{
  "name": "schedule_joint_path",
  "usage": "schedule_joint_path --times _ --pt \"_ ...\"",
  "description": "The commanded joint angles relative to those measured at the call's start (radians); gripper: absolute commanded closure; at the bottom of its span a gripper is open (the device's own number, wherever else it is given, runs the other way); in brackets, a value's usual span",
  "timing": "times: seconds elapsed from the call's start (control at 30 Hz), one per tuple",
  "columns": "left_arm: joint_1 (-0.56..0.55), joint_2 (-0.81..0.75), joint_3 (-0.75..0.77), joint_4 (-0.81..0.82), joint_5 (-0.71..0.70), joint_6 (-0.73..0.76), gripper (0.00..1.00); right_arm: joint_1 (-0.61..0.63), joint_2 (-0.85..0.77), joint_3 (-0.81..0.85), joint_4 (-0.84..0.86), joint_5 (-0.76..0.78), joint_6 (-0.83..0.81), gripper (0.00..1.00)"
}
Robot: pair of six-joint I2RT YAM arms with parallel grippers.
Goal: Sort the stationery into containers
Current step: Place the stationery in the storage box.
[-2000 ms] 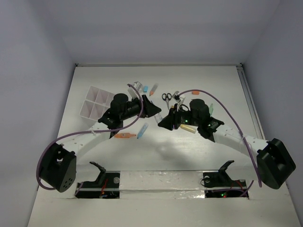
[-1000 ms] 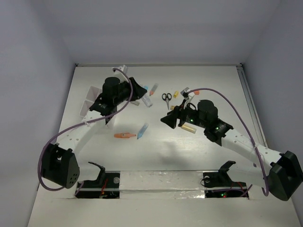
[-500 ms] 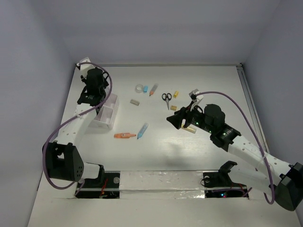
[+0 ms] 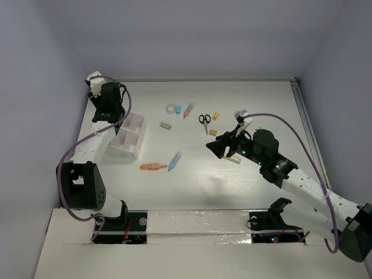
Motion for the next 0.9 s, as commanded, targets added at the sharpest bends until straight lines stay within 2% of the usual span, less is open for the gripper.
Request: schedule_joint_path --times 0.0,0.27,0.5,0.6,0.67,0.83,0.87 --pt "-0.002 0.009 0.016 0.108 -0.027 0.037 1.0 0.007 -0.011 -0.006 0.026 0.006 -0.013 0.31" --pt "-0.002 0.02 -0.058 0.243 -0.042 0.083 1.0 0.007 -0.022 -0.009 0.024 0.017 -0.013 0.31" --pt "-0.002 0.043 -0.092 0.298 -0.037 0.113 0.98 0.007 -0.02 -0.013 0.029 0.023 -0.013 0.31" --pt "-0.002 0.044 -0.11 0.315 -0.039 0.11 0.88 0.007 -0.014 -0.014 0.03 0.031 -0.015 0.31" --pt "-0.002 0.043 -0.124 0.329 -0.027 0.11 0.73 0.007 -0.006 -0.013 0.024 0.042 -0.015 0.31" --pt "-0.002 0.043 -0.122 0.324 -0.016 0.102 0.55 0.007 0.006 -0.006 0.014 0.065 -0.016 0.31" --pt "-0.002 0.041 -0.119 0.324 -0.008 0.1 0.49 0.007 0.006 -0.006 0.012 0.074 -0.016 0.31"
